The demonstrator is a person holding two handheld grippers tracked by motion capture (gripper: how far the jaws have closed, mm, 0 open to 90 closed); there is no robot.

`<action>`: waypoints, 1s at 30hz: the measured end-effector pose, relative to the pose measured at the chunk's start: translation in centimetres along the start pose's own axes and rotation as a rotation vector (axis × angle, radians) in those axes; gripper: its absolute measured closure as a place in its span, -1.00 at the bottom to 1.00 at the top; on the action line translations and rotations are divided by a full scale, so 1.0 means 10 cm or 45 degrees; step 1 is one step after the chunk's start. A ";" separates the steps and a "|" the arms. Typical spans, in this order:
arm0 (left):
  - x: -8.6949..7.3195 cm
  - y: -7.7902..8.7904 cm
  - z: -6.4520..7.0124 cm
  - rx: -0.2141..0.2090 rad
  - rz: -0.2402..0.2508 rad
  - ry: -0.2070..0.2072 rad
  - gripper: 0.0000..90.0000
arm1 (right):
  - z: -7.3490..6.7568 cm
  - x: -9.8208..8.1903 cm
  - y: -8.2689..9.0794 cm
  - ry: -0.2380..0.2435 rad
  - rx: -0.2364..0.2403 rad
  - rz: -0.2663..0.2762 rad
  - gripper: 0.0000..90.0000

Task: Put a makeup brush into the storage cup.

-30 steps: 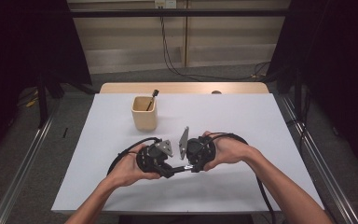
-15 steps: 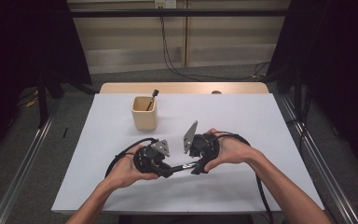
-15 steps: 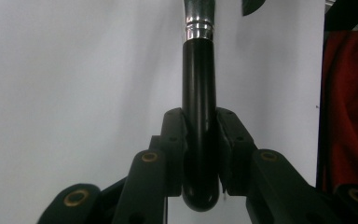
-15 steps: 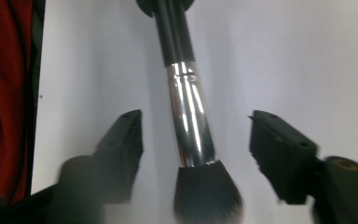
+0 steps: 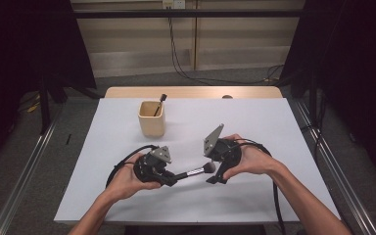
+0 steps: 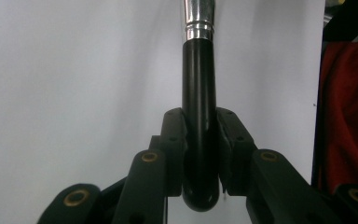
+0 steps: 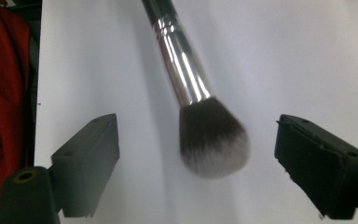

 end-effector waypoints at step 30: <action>-0.36 0.19 0.02 0.071 0.186 0.110 0.66 | -0.06 -0.57 0.18 -0.244 -0.068 0.333 -0.89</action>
Point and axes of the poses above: each handheld gripper's, and its own axes: y roughly backward along the jaws, x roughly out of its top, z roughly to its right, the point moved 2 cm from there along -y, roughly forward along the jaws, and after that the axes turned 3 degrees about x, right-handed, at the moved point
